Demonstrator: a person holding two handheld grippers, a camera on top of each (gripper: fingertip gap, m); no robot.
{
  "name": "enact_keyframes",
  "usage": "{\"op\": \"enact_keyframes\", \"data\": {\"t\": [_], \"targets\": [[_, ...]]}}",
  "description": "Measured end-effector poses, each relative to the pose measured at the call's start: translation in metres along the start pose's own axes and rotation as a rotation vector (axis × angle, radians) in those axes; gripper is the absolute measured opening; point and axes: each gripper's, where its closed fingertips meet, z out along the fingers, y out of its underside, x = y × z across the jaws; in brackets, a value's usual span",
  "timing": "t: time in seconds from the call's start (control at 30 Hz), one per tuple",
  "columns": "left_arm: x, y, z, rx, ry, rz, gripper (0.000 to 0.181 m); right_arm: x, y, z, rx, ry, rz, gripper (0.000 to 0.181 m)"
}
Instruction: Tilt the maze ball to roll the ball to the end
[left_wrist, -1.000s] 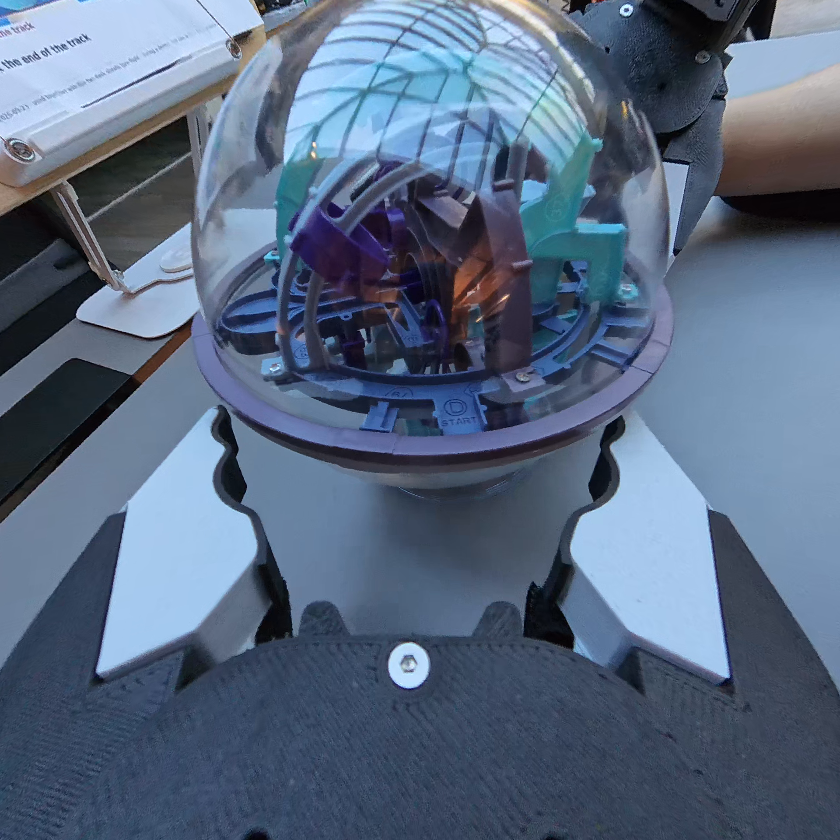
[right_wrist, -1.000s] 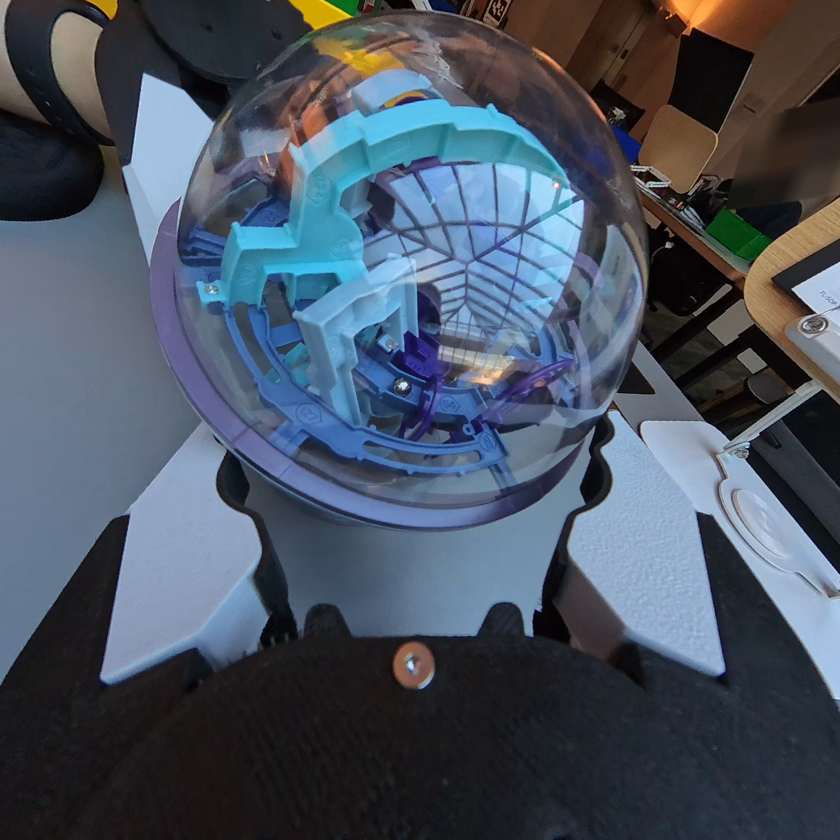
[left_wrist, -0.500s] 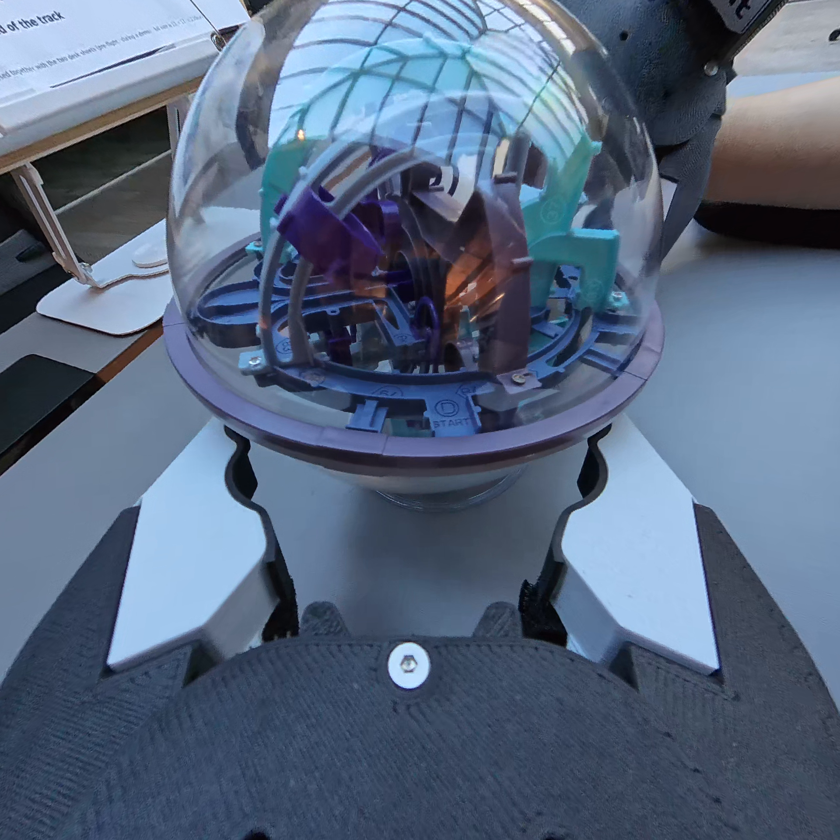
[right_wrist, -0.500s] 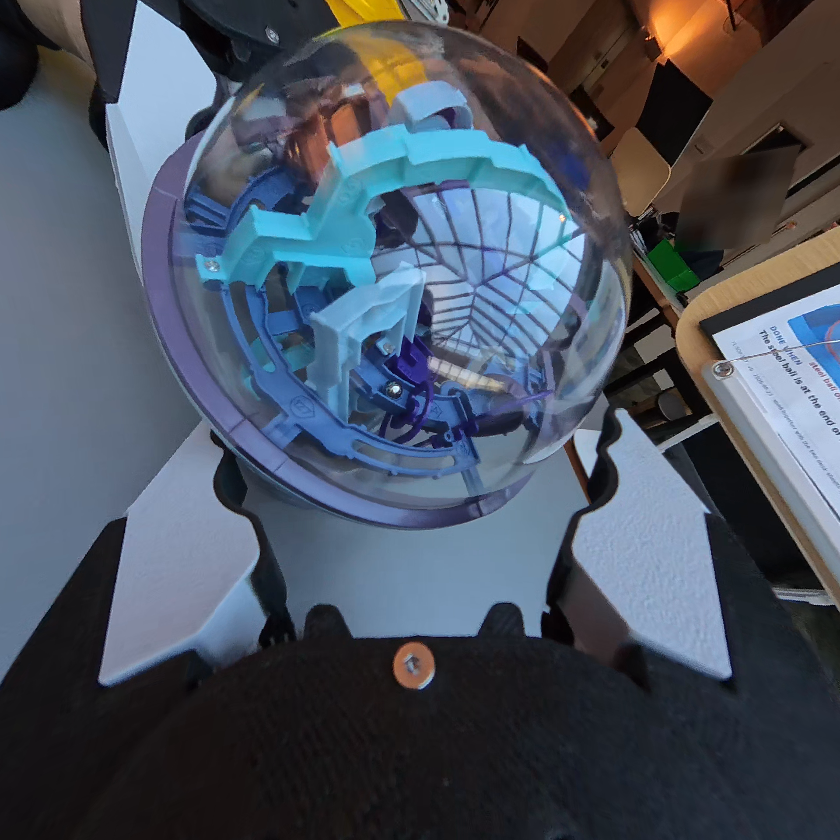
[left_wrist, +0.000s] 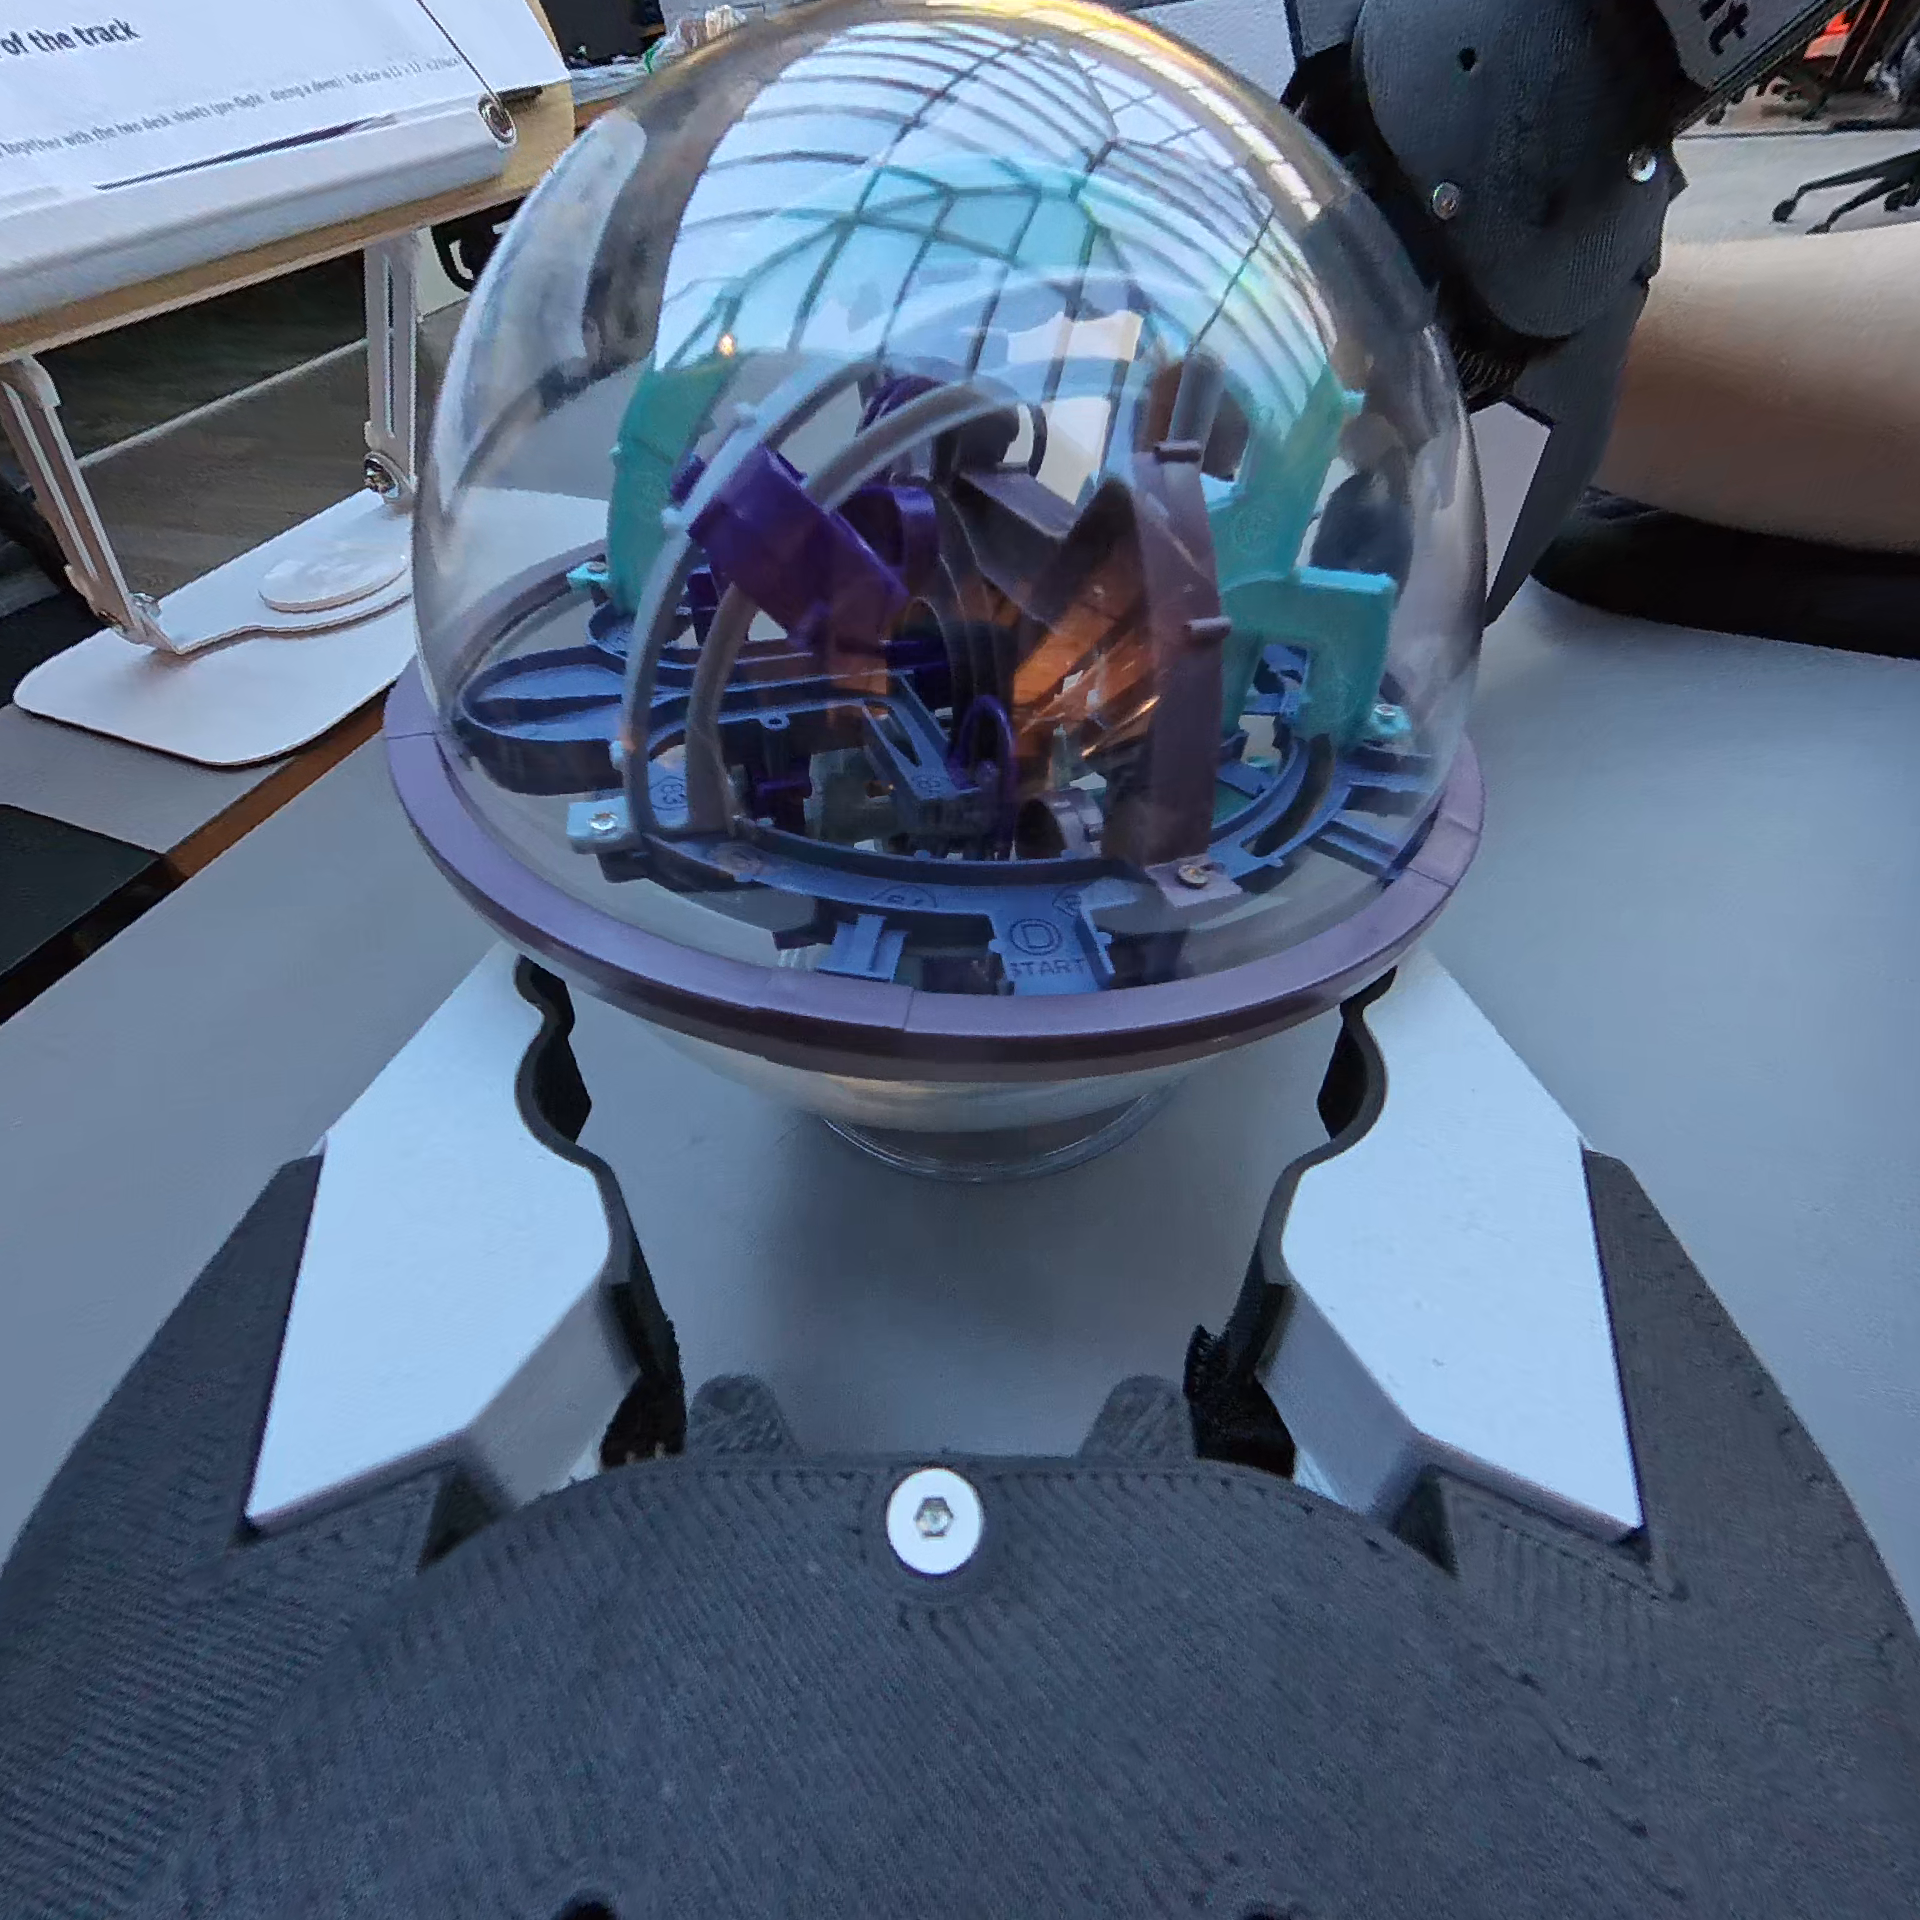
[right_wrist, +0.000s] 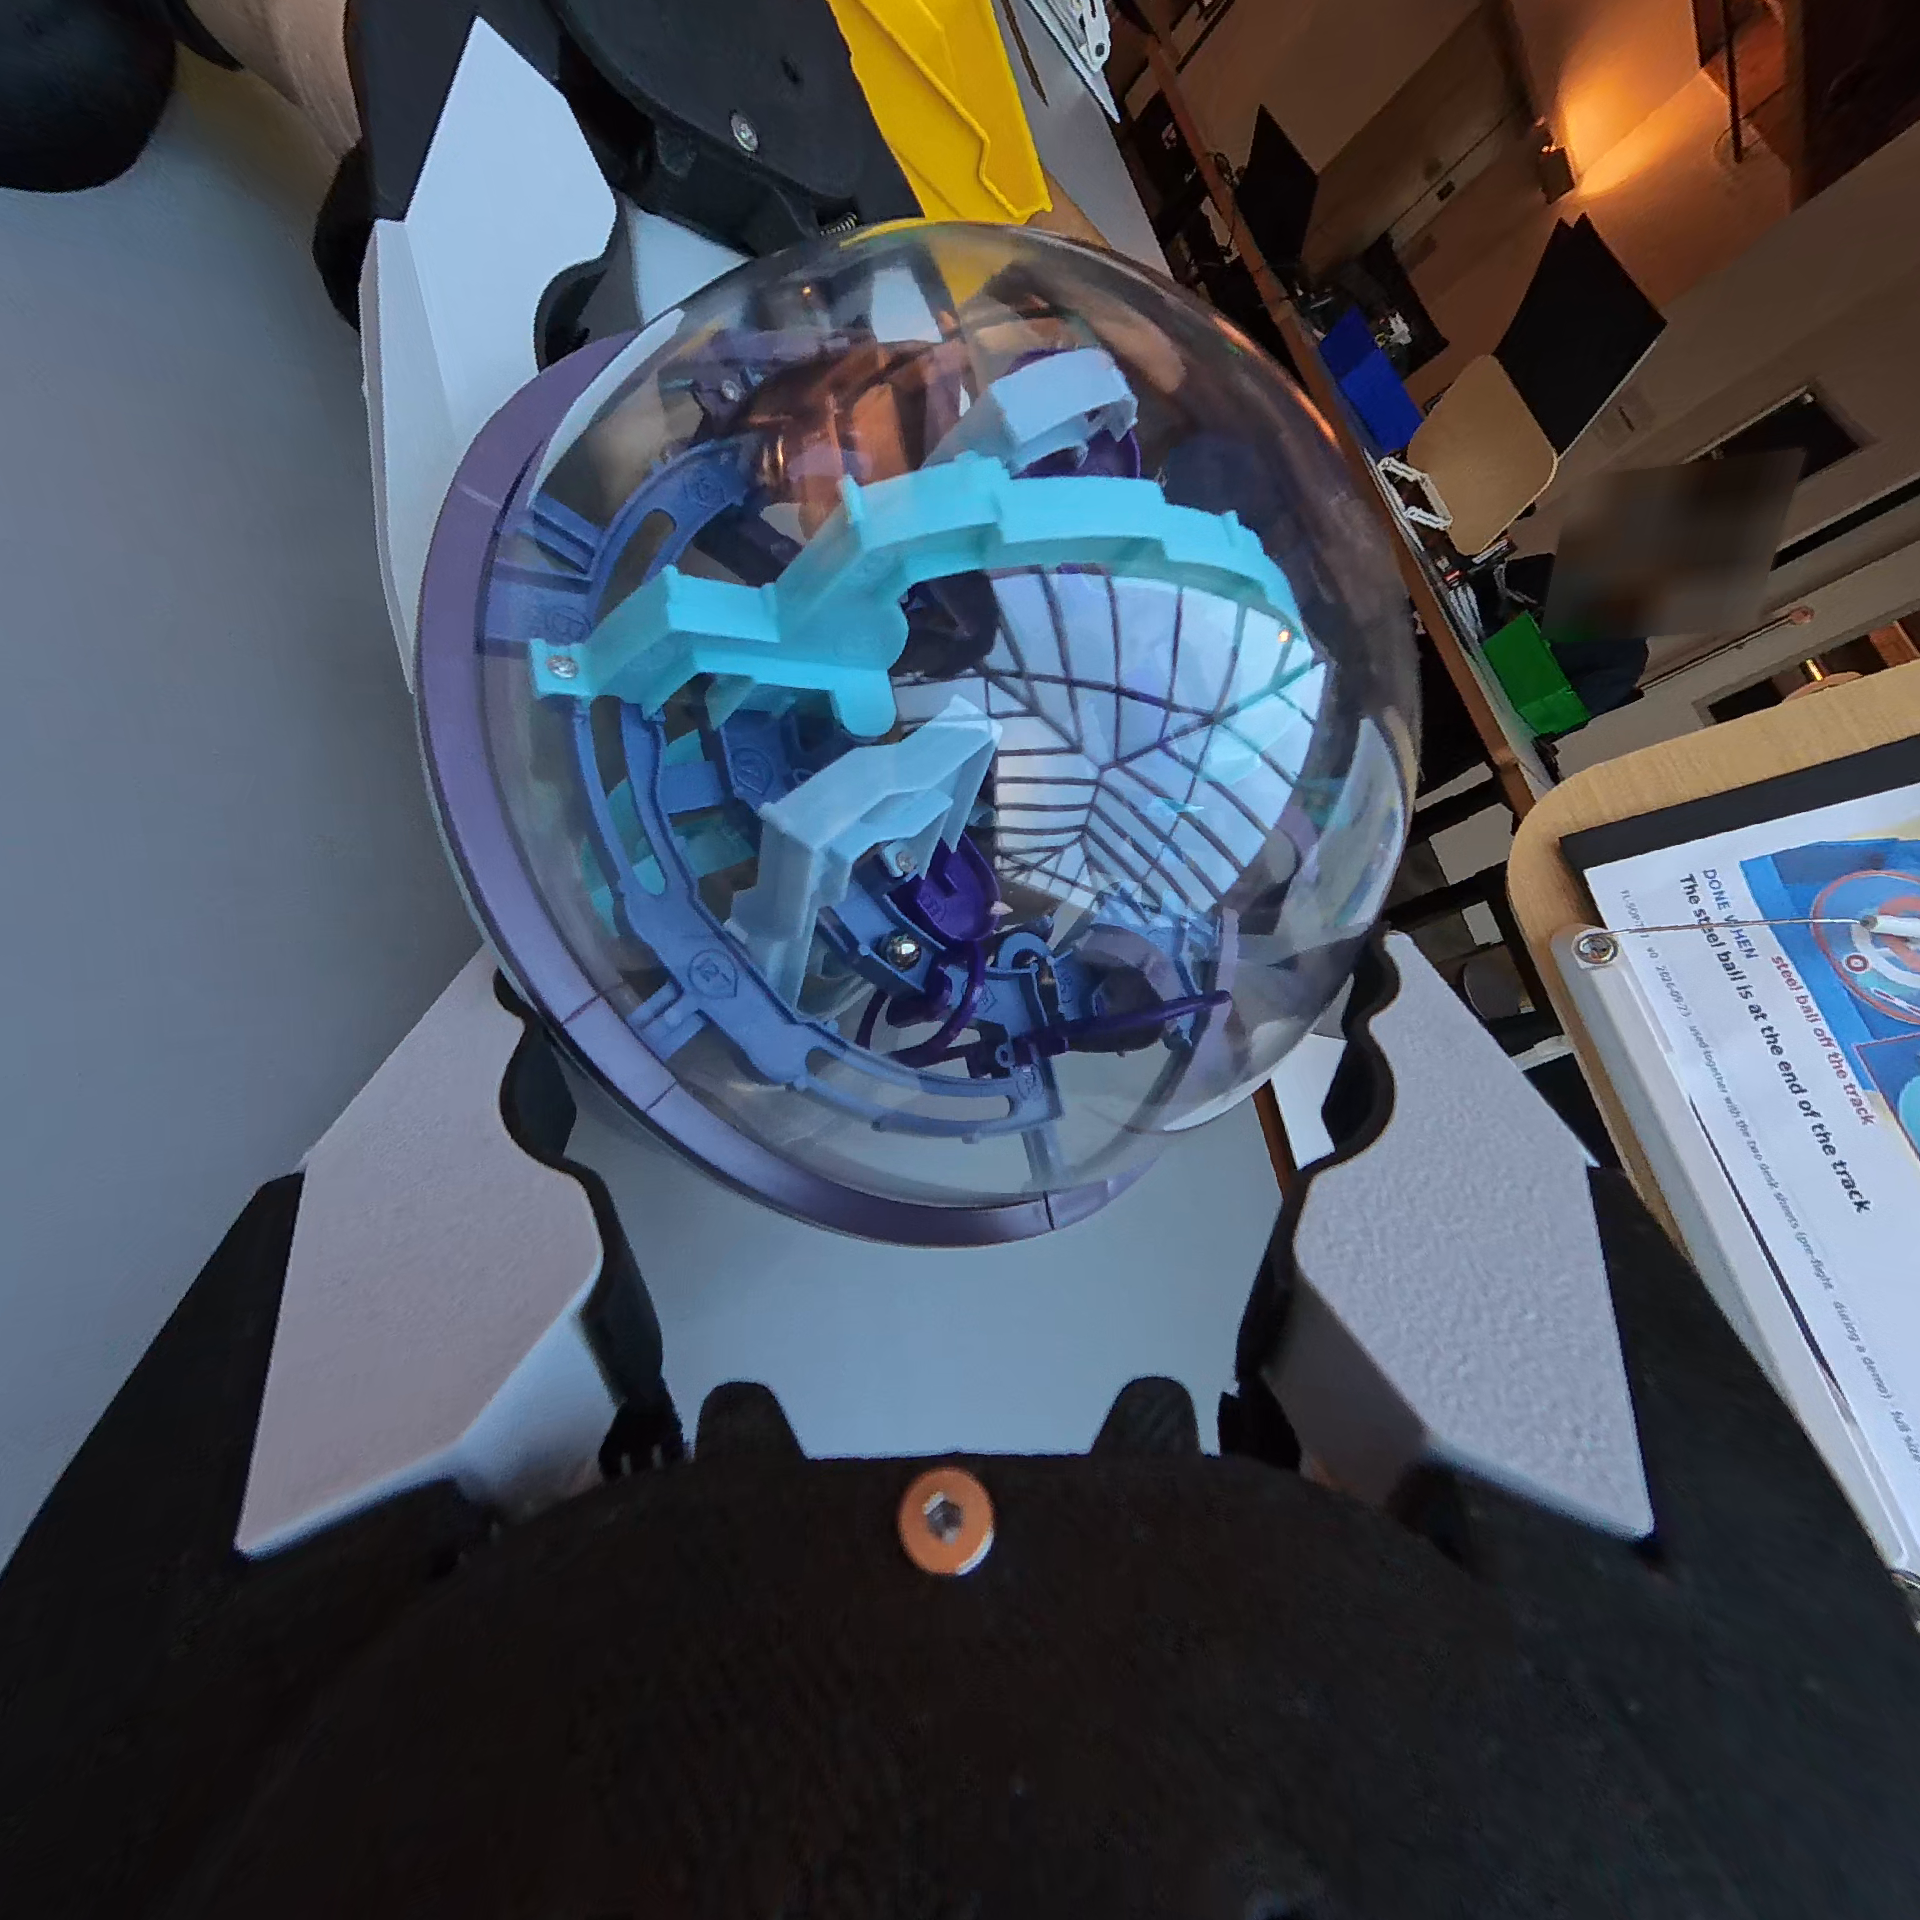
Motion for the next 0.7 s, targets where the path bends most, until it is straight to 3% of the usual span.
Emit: {"op": "enact_keyframes", "data": {"t": [0.7], "targets": [[0.0006, -0.0044, -0.0013, 0.027, 0.009, -0.02, 0.146, -0.0025, 0.0011, 0.0012, 0.036, 0.013, 0.087, 0.149]]}}
